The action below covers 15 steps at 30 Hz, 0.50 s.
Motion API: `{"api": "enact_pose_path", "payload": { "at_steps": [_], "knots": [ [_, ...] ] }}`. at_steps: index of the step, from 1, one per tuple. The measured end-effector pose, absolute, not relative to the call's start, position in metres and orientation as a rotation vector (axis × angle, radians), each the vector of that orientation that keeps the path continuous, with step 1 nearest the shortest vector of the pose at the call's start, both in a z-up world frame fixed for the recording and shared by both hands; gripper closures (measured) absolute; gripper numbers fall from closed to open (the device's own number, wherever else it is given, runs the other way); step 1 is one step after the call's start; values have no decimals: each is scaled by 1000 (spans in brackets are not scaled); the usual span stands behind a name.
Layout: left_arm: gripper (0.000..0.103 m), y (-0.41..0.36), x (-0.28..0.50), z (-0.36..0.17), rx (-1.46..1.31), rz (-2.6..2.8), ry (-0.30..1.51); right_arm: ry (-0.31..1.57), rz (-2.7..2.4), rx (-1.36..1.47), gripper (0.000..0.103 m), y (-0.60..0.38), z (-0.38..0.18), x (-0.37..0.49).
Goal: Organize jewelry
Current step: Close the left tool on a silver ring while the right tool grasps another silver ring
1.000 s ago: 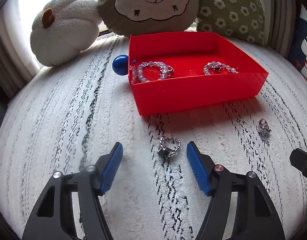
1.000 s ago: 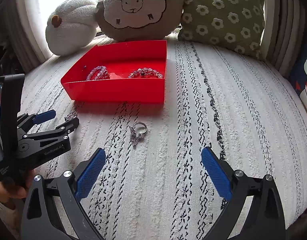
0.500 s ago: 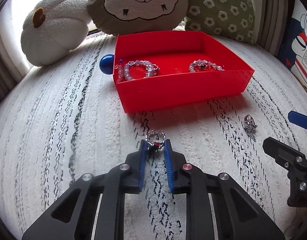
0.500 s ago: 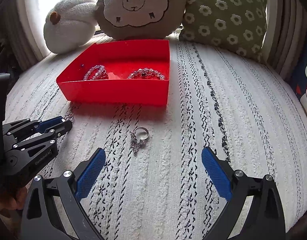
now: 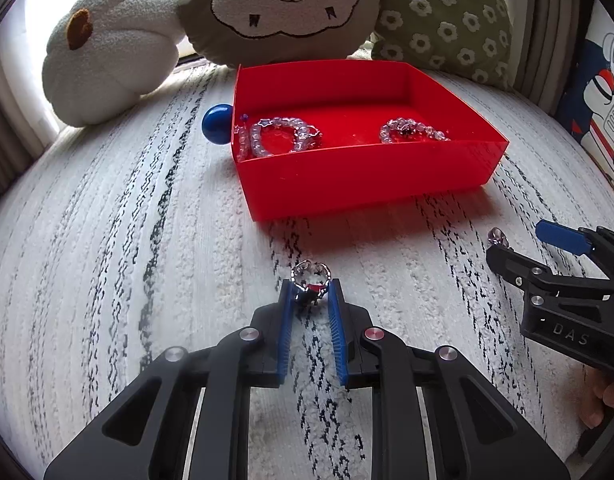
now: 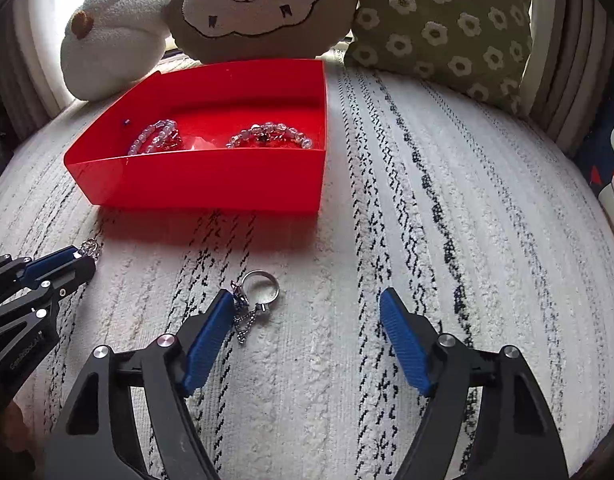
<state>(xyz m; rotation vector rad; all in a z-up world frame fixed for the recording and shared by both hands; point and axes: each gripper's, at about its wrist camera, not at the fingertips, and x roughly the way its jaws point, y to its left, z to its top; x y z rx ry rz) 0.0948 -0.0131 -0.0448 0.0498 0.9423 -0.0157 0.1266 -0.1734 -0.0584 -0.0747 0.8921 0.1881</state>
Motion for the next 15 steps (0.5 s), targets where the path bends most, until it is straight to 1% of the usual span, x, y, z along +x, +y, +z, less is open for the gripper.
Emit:
{"api": "enact_pose_path", "payload": {
  "at_steps": [2,4,5,7,9,11,12,15],
  "knots": [
    [86,-13,95,-45,51,-14,943,884,198,-89,36,-171,-58,125],
    [86,-13,95,-45,49,-14,943,878,216,-95,46,-168,-58,123],
    [86,-13,95,-45,49,-14,943,876,224,-100,49,-166,-57,122],
    [86,-13,95,-46,48,-14,943,872,238,-102,59,-164,-57,121],
    [86,-14,95,-46,53,-12,942,864,237,-117,64,-162,-56,120],
    [86,-14,95,-46,56,-10,941,861,257,-117,78,-161,-55,119],
    [86,-15,94,-46,58,-9,940,860,257,-119,80,-161,-55,119],
    [86,-15,94,-46,55,-11,942,859,258,-121,80,-161,-55,119]
  ]
}}
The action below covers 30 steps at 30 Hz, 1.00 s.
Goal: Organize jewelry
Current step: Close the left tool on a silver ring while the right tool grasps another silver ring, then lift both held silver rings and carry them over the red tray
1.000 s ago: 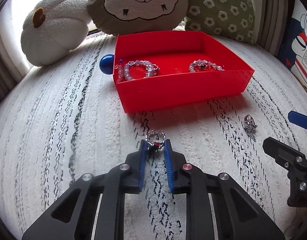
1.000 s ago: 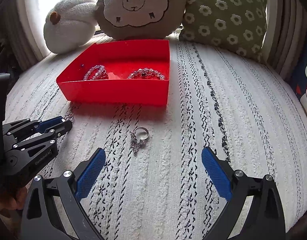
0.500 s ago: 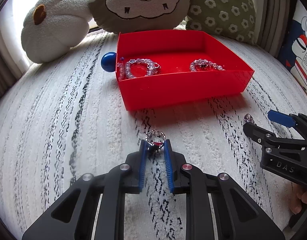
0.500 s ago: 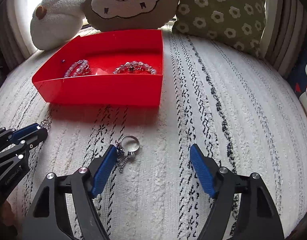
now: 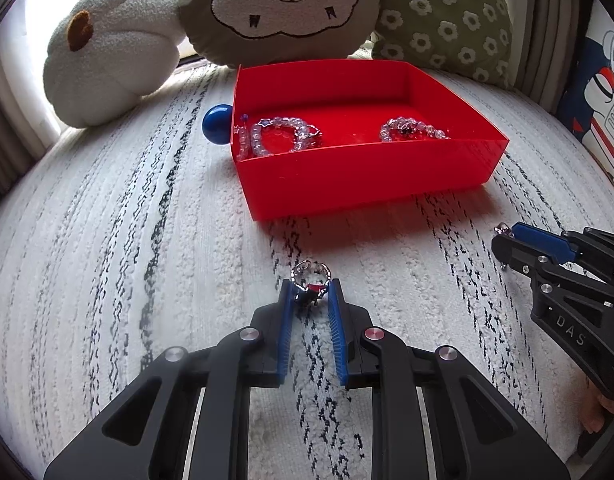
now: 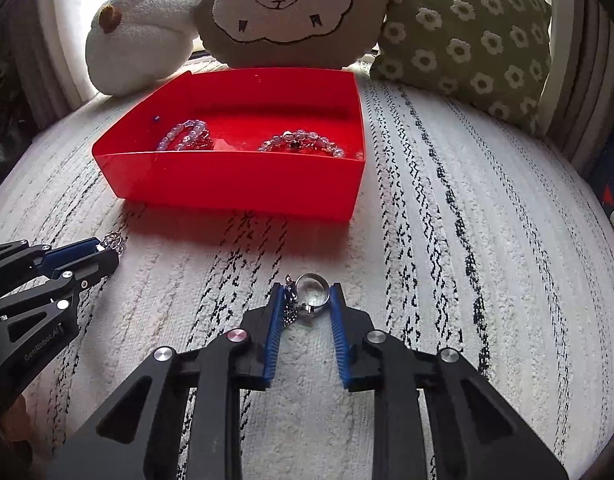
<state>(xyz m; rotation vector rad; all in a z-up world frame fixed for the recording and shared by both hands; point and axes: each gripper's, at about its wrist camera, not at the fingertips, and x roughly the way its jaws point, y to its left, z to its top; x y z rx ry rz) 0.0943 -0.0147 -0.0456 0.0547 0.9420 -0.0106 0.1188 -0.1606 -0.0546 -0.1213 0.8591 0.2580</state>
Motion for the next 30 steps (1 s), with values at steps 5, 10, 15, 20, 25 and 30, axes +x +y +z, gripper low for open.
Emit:
{"api": "enact_pose_path", "payload": {
  "at_steps": [5,10,15,20,25,30],
  "knots": [
    [86,-13,93,-45,42,-16,945,859,262,-94,80,-163,-51,117],
    [86,-13,88,-40,30,-32,937,832,292,-68,81,-165,-39,109],
    [87,-18,83,-37,48,-33,925,835,310,-59,81,-165,-35,104],
    [86,-21,81,-35,44,-42,922,837,322,-52,80,-166,-33,102],
    [86,-21,77,-25,42,-61,906,823,330,-48,81,-168,-24,98],
    [86,-20,79,-6,67,-70,893,818,362,-50,81,-170,-6,97]
  ]
}}
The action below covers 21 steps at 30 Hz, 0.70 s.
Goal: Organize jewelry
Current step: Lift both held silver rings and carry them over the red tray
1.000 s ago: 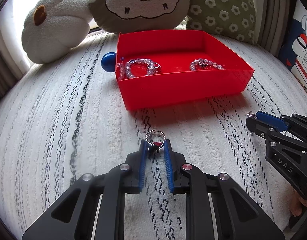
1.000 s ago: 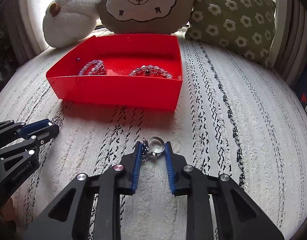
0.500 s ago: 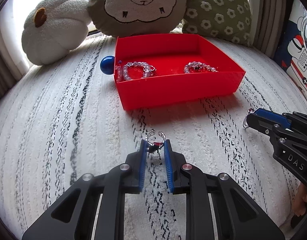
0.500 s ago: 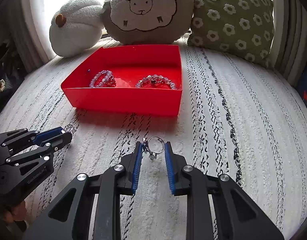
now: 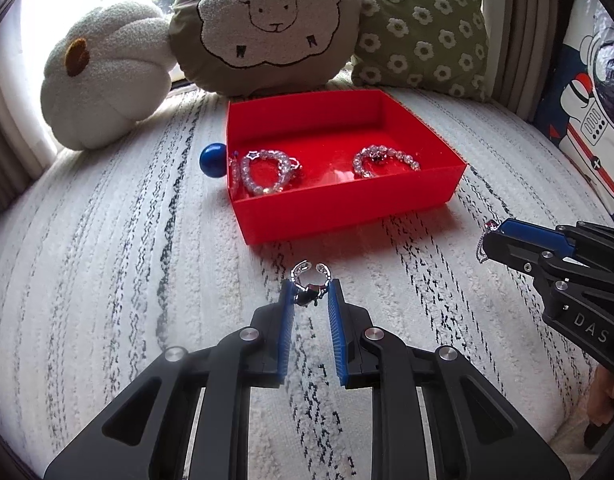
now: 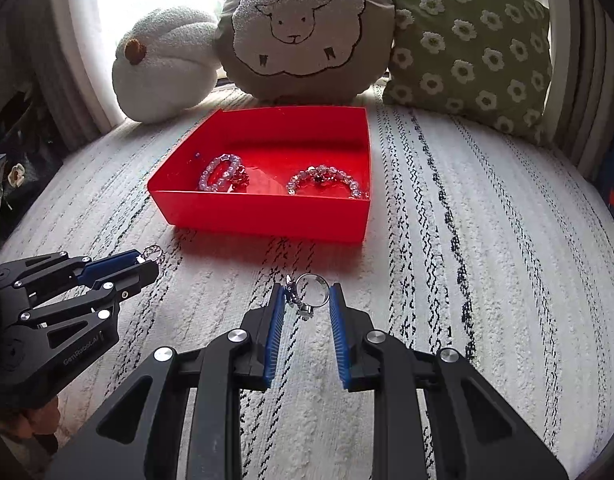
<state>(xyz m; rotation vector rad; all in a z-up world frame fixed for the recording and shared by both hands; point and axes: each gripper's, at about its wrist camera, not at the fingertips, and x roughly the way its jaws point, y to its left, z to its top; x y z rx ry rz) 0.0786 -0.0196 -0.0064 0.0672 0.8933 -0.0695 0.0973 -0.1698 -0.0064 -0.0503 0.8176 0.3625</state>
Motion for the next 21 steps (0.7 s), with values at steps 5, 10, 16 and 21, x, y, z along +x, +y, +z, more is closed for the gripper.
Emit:
{"api": "enact_pose_path", "payload": {
  "at_steps": [5,10,16,21],
  "knots": [
    [86,-12,98,18,73,-80,891,798,372,-80,81,-166,21,114],
    [86,-3,138,38,79,-75,897,795,391,-91,80,-155,49,147],
    [86,1,191,52,80,-97,909,868,392,-63,80,-146,53,210],
    [86,-6,233,38,89,-90,939,925,356,-58,80,-138,36,260]
  ]
}}
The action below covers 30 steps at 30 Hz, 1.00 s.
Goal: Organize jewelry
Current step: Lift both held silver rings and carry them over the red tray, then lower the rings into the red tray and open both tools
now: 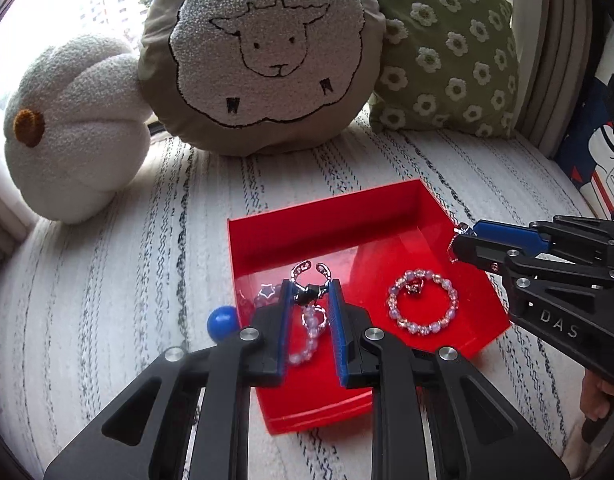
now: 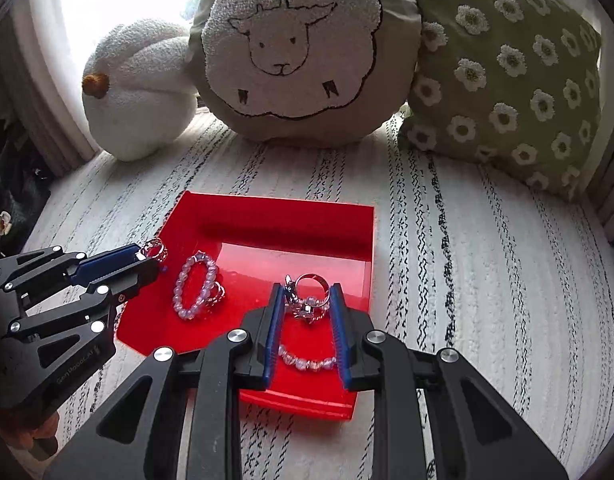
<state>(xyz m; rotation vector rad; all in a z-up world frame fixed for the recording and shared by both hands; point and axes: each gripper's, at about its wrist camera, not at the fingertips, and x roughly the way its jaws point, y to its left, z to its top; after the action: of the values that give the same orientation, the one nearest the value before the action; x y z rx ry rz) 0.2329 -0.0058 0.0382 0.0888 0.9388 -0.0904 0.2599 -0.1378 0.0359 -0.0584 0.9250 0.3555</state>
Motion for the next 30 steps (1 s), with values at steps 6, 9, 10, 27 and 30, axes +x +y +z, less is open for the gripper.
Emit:
{"api": "enact_pose_path", "payload": {
  "at_steps": [6,9,10,27,30],
  "knots": [
    [86,-7,273,4,99,-82,1002,977,352,-90,80,-125,7,291],
    [86,-4,281,-9,94,-65,1026,999,346,-114,80,-121,-7,292],
    [86,-3,283,-12,98,-66,1033,1003,343,-118,80,-121,-10,292],
    [86,-4,284,-22,129,-41,1042,1008,360,-123,80,-117,-14,288],
    [86,-5,284,-22,136,-42,1041,1013,364,-124,80,-116,-16,288]
  ]
}}
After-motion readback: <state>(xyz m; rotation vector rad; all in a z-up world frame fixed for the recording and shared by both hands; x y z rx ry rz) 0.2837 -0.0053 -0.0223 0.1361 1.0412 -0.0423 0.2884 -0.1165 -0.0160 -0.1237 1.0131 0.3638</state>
